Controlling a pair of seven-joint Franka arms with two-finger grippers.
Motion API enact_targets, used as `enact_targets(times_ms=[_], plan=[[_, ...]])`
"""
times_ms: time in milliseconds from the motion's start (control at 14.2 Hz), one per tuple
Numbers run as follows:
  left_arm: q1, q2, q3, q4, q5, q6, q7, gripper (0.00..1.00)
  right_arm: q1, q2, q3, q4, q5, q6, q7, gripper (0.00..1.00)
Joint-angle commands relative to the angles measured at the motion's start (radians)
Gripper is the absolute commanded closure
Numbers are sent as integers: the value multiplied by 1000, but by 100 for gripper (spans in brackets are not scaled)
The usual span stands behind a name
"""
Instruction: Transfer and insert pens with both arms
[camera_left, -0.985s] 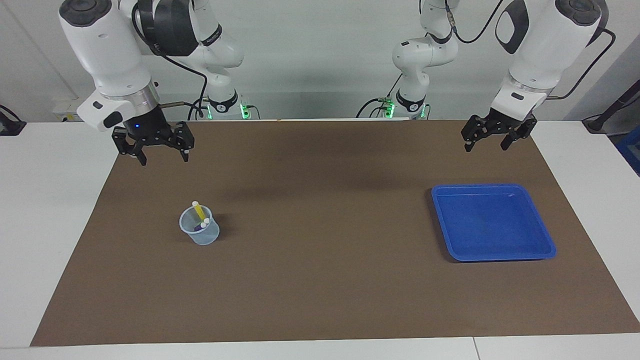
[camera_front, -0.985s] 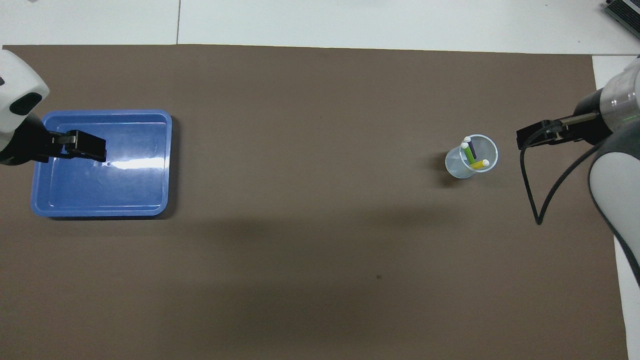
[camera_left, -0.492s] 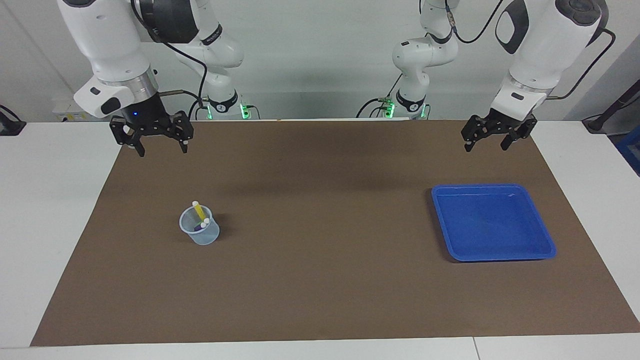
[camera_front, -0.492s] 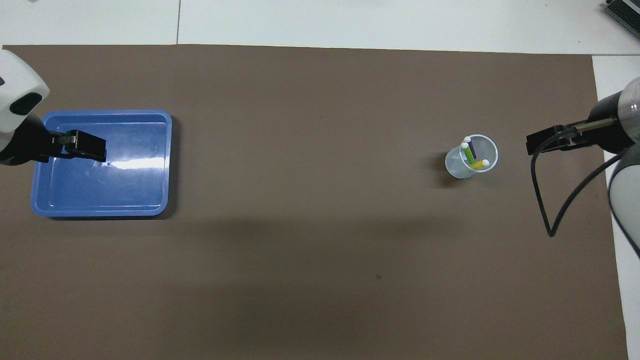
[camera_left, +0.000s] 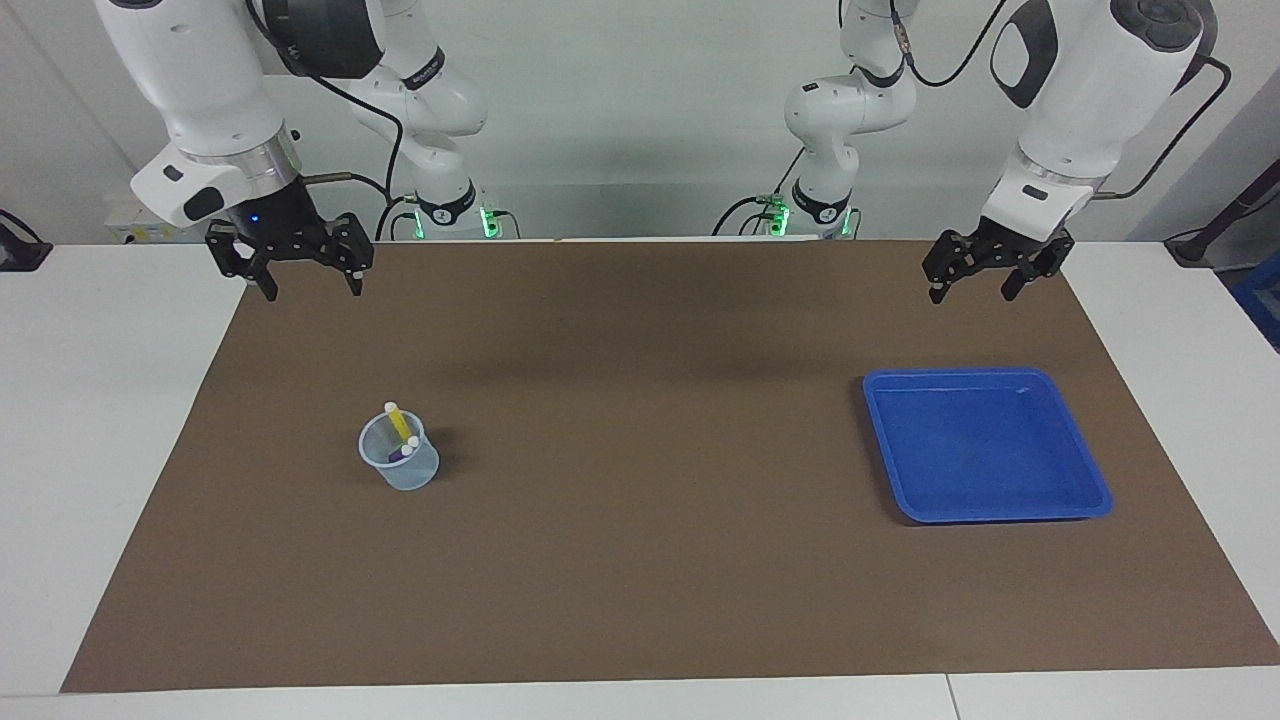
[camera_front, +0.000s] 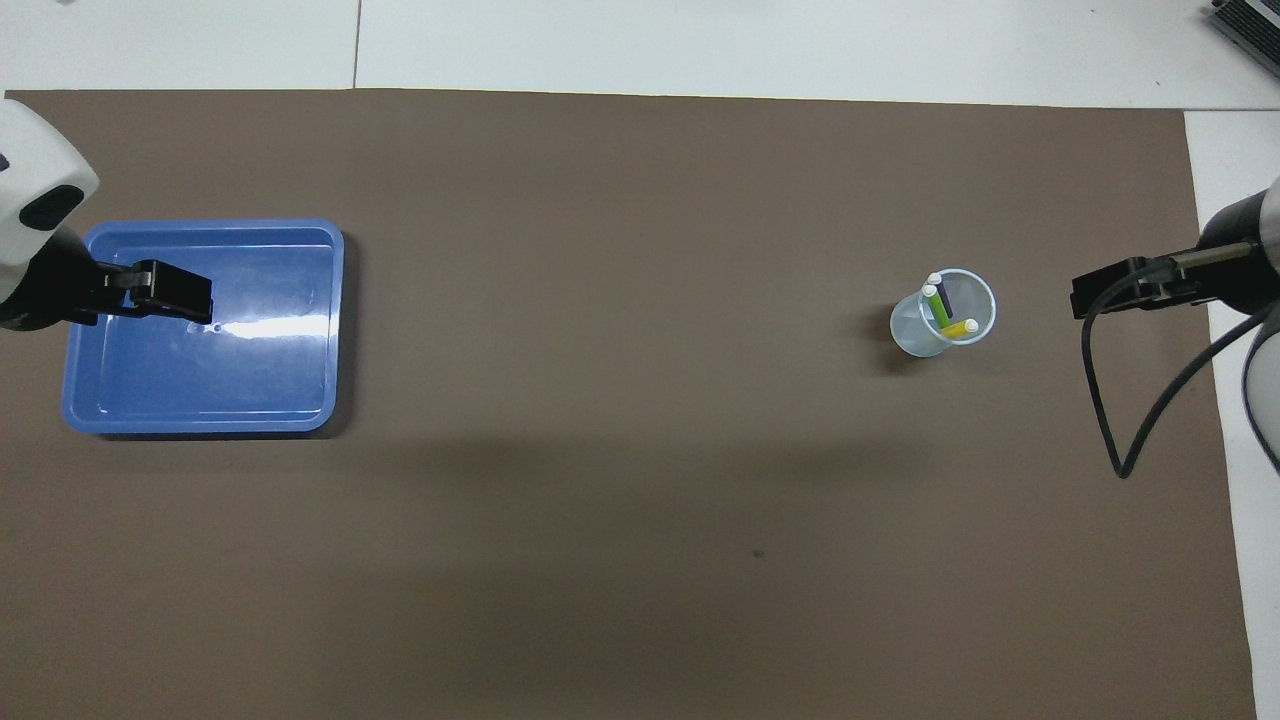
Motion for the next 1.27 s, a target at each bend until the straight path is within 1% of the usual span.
enact_targets(times_ms=[0,70,211,422,633,844,914,1055,1196], plan=[[-3,-16,3,-16,15,-5,1,0,-27,-24,9,-27,9,2,19,0],[-3,-16,3,-16,15,-5,1,0,-27,-24,9,-27,12,3,26,0],[-3,-16,2,-17,15,-5,1,0,-27,-22,6,-27,84,6,66,0],[-3,-16,3,-16,15,-5,1,0,-1,-22,2,-22,87,8,74,0],[-3,-16,3,-16,15,-5,1,0,72,-22,-86,-22,86,12,72,0],[-4,-16,3,-16,17,-5,1,0,79,-24,-94,-24,83,11,65,0],[-3,-16,3,-16,15,-5,1,0,95,-24,-100,-24,75,11,63,0],[-3,-16,3,-17,17,-5,1,0,193,-24,-205,-25,73,11,60,0],[-3,-16,3,-17,17,-5,1,0,201,-25,-218,-25,75,9,57,0]])
